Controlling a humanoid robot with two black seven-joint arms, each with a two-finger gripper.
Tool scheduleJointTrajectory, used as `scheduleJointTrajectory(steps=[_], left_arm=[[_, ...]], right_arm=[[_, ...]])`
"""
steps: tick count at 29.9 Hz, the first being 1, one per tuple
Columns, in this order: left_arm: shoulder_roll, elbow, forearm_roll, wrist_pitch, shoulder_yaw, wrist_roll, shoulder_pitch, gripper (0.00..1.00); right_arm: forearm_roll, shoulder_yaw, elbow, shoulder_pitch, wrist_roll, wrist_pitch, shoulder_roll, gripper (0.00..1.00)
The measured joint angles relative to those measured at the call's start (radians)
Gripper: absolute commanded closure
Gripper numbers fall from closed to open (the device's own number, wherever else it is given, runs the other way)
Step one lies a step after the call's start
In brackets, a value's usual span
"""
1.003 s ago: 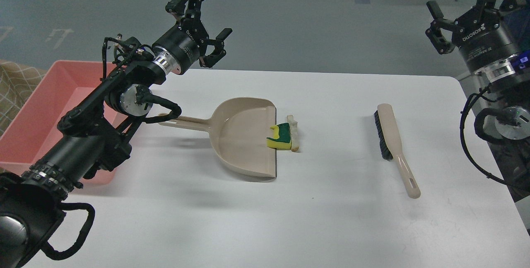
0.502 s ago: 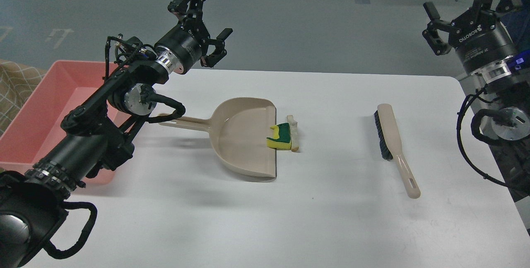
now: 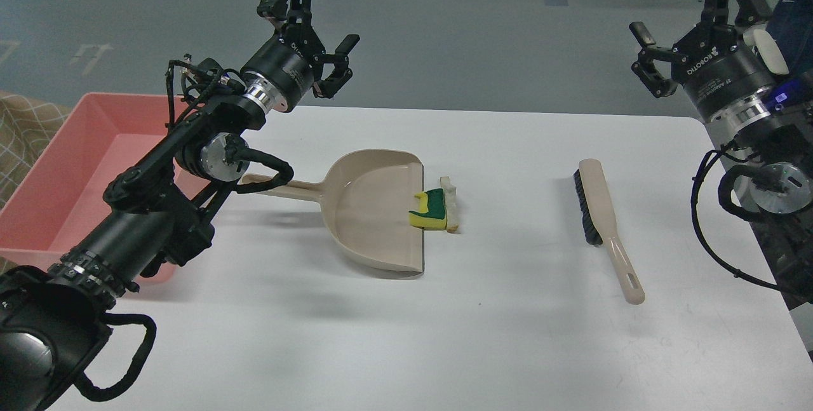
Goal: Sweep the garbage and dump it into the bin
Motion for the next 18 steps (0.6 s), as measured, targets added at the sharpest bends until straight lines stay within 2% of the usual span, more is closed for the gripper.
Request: scheduleJointTrajectory(steps=[4, 10, 18], left_arm=[[-0.007, -0.009, -0.008, -0.011, -0.019, 0.000, 0.003, 0.03], [-0.033, -0.068, -0.012, -0.067, -0.124, 0.005, 0.055, 0.03], [-0.043, -0.116, -0.002, -0.031, -0.145, 0.017, 0.089, 0.02]], right_arm=[[0.071, 0.000, -0.001, 0.000, -0.035, 0.000, 0.000, 0.00], [0.082, 0.001, -0.001, 0.000, -0.039, 0.000, -0.004, 0.00], [0.081, 0.001, 0.000, 0.000, -0.038, -0.002, 0.000, 0.00]])
